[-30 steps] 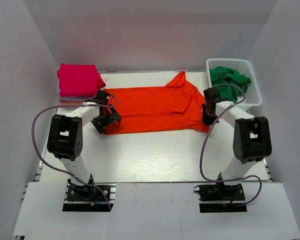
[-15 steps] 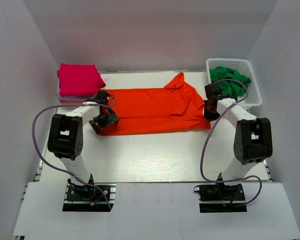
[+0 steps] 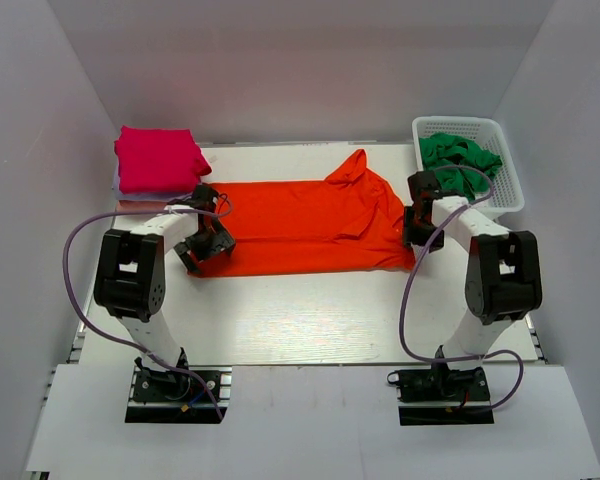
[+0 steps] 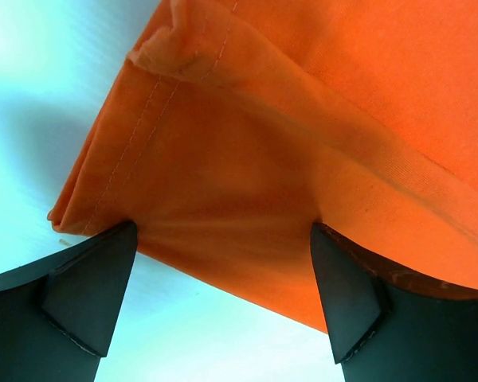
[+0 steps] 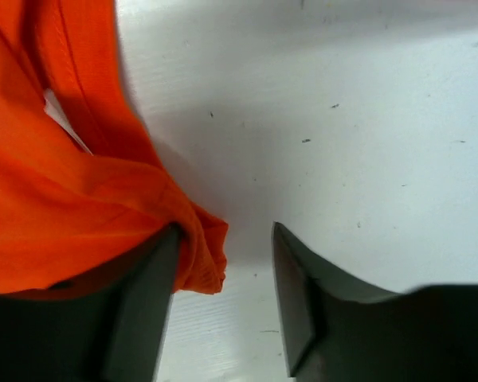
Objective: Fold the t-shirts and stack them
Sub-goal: Fold the flattened tshirt in 1/3 of the way
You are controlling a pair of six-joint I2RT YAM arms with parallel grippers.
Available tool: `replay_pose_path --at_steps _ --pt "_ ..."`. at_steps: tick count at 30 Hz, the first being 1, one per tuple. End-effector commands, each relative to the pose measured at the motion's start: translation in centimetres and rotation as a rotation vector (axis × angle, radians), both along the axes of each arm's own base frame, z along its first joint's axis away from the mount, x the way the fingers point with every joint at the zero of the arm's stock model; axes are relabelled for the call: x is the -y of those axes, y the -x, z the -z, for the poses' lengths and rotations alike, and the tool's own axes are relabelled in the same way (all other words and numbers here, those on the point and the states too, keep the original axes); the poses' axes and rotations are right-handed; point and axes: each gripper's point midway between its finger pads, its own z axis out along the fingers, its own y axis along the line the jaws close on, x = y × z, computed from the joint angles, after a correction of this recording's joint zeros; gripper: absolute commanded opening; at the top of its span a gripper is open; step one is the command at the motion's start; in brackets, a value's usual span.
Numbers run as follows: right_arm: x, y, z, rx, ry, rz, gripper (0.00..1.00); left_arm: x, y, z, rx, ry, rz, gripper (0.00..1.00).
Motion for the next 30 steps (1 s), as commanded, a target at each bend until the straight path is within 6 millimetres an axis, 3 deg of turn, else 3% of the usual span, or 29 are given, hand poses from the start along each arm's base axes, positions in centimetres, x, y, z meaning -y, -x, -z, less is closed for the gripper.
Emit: replay_pose_path --at_steps 1,4,5,7,8,10,13,16,18,20,22,25,29,30 --pt "-0.6 -3.0 -4.9 0.141 -0.026 0.0 0.6 -0.9 0.9 -0.9 -0.01 -0.024 -0.018 1.0" --pt "-2.7 -4.0 -8.1 0.224 -0.133 -0.031 0.65 -0.6 -0.2 -2.7 0.037 -0.005 -0.016 1.0" --pt "-4.4 -4.2 -8.4 0.239 -0.228 -0.064 0.67 -0.3 -0.5 -3.3 0.054 0.007 -0.004 1.0" --pt "-6.0 -4.1 -9.7 0.288 -0.309 -0.095 0.69 0.0 -1.3 -4.3 0.084 0.024 -0.001 1.0" --pt "-8.5 -3.9 -9.1 0.298 -0.443 -0.155 0.69 0.3 -1.5 -4.3 0.091 0.039 0.027 1.0" --pt "-10.7 -2.9 -8.5 0.288 -0.559 -0.197 0.78 1.3 -2.7 -5.2 0.145 0.088 0.05 1.0" --pt "-12.4 -3.0 -7.3 0.278 -0.65 -0.197 0.82 2.6 -3.0 -4.9 0.148 0.137 0.083 1.0" --pt "-12.5 -2.7 -4.3 0.214 -0.654 -0.172 0.89 3.5 -3.6 -3.9 0.162 0.182 0.098 1.0" --pt "-12.3 -2.3 -2.2 0.173 -0.661 -0.144 0.89 3.8 -3.0 -2.4 0.122 0.198 0.101 1.0" --pt "-12.2 -2.0 -1.3 0.164 -0.656 -0.135 0.89 3.5 -1.6 -1.0 0.068 0.191 0.096 1.0" --pt "-11.9 -0.5 0.3 0.142 -0.663 -0.105 0.89 3.1 -0.6 -0.1 0.04 0.172 0.08 1.0" --pt "-11.0 3.3 2.8 0.075 -0.649 -0.058 0.89 2.7 1.5 0.3 0.009 0.168 0.078 1.0" --pt "-9.6 7.8 4.0 0.029 -0.61 0.001 0.9 2.2 5.9 1.4 -0.07 0.169 0.062 1.0" --pt "-9.5 8.1 2.8 0.073 -0.611 -0.006 0.9 2.4 6.6 1.4 -0.076 0.185 0.056 1.0"
